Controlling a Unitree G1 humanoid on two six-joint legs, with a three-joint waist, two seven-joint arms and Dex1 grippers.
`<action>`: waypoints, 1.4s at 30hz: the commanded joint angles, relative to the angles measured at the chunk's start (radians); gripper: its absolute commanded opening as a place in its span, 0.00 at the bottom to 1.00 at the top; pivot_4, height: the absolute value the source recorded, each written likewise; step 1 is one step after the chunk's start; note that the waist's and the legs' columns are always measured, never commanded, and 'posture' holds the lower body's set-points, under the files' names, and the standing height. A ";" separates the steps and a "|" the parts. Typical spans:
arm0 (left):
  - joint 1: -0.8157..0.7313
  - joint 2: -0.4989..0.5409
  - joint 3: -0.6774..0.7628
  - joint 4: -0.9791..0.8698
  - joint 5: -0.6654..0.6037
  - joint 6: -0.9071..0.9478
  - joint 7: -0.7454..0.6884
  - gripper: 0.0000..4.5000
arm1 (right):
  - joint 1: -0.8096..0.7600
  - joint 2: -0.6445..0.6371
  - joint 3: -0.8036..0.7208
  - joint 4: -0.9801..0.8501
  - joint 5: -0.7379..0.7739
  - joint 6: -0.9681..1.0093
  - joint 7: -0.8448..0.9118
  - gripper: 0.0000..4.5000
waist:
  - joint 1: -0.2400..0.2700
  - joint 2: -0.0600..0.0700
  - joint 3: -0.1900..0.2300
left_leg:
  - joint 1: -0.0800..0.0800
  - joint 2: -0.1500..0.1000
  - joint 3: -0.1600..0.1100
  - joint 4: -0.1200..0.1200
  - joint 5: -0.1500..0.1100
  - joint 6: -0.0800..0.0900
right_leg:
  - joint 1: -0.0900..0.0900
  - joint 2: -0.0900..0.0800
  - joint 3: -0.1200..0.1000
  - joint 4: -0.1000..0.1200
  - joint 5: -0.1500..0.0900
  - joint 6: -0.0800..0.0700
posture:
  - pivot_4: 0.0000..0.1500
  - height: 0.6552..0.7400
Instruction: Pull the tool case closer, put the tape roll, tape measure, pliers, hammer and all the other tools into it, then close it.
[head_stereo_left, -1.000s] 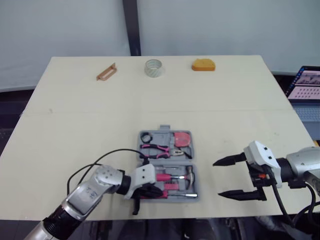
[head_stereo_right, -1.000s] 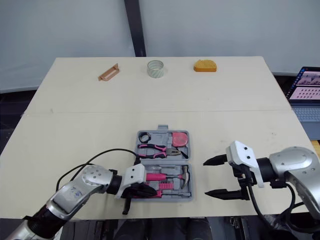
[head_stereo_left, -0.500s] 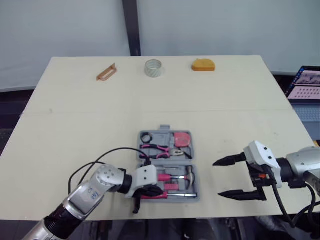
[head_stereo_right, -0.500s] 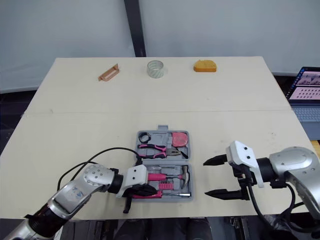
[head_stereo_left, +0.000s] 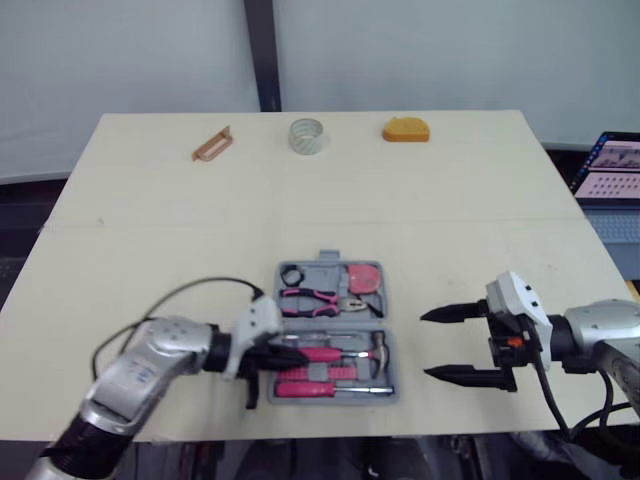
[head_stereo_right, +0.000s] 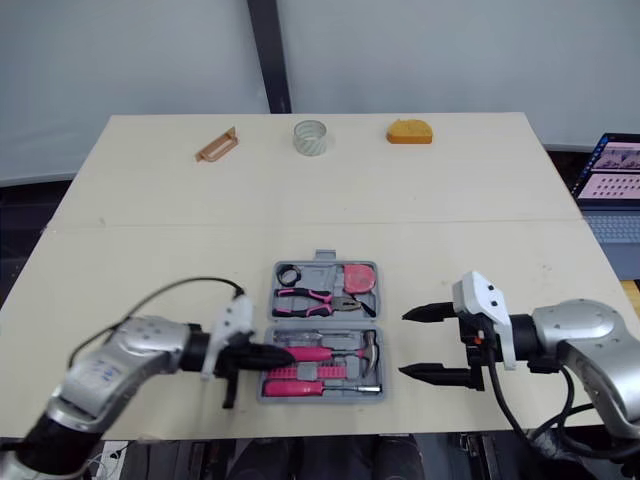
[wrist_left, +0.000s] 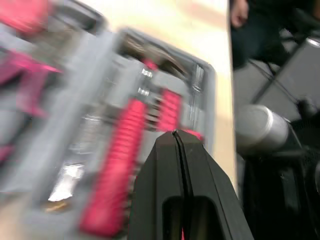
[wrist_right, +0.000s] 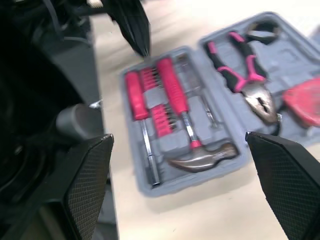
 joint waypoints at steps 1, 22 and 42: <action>0.031 0.021 0.099 0.052 -0.003 -0.022 0.035 0.01 | -0.016 0.057 -0.015 0.039 -0.001 0.016 -0.085 1.00 | -0.003 0.000 0.000 | 0.000 0.000 0.000 0.000 0.000 0.000 | 0.000 0.000 0.000 0.000 0.000 0.000 | 1.00 1.00; 0.027 -0.175 -0.021 0.372 0.187 -0.277 0.169 0.00 | -0.066 0.274 0.232 0.267 -0.367 -0.116 -0.325 0.01 | -0.008 0.000 0.000 | 0.000 0.000 0.002 -0.001 0.000 0.000 | -0.002 0.000 0.002 0.001 0.000 0.000 | 1.00 1.00; 0.028 -0.211 -0.077 0.357 0.217 -0.268 0.184 0.00 | -0.071 0.352 0.291 0.209 -0.386 -0.084 -0.303 0.01 | -0.006 0.001 -0.001 | 0.000 -0.001 0.002 0.000 0.000 0.000 | -0.002 0.000 0.003 0.001 0.000 0.000 | 1.00 1.00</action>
